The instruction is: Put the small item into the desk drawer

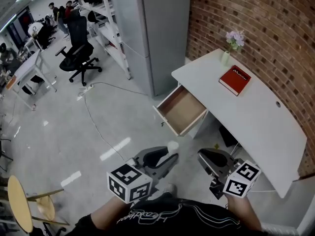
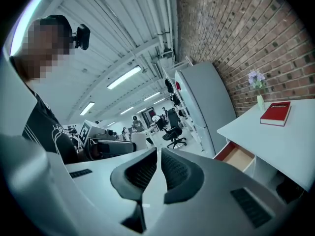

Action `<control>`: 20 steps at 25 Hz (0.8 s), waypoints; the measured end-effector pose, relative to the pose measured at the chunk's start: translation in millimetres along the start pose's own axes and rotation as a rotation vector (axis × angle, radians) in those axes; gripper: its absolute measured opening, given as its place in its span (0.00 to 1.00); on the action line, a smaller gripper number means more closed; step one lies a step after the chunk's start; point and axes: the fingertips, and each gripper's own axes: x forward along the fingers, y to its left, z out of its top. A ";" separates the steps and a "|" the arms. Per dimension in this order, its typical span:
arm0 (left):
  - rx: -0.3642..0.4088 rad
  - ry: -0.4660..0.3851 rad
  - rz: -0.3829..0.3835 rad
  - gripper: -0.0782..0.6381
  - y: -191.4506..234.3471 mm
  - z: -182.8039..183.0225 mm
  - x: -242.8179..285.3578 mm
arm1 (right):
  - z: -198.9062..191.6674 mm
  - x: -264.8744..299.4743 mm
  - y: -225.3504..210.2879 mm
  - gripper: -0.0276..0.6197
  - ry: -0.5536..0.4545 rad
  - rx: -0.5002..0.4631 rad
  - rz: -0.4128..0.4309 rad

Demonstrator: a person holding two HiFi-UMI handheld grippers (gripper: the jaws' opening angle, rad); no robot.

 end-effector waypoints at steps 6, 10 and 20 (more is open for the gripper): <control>0.013 0.044 0.004 0.30 77.7 12.0 43.3 | 9.3 47.6 -59.0 0.13 0.021 0.018 -0.064; -0.001 0.060 -0.006 0.30 105.9 10.7 69.0 | 2.2 62.9 -87.2 0.13 0.042 0.022 -0.102; 0.082 0.103 0.049 0.30 165.9 14.7 137.6 | -10.3 94.0 -159.4 0.13 0.084 0.062 -0.105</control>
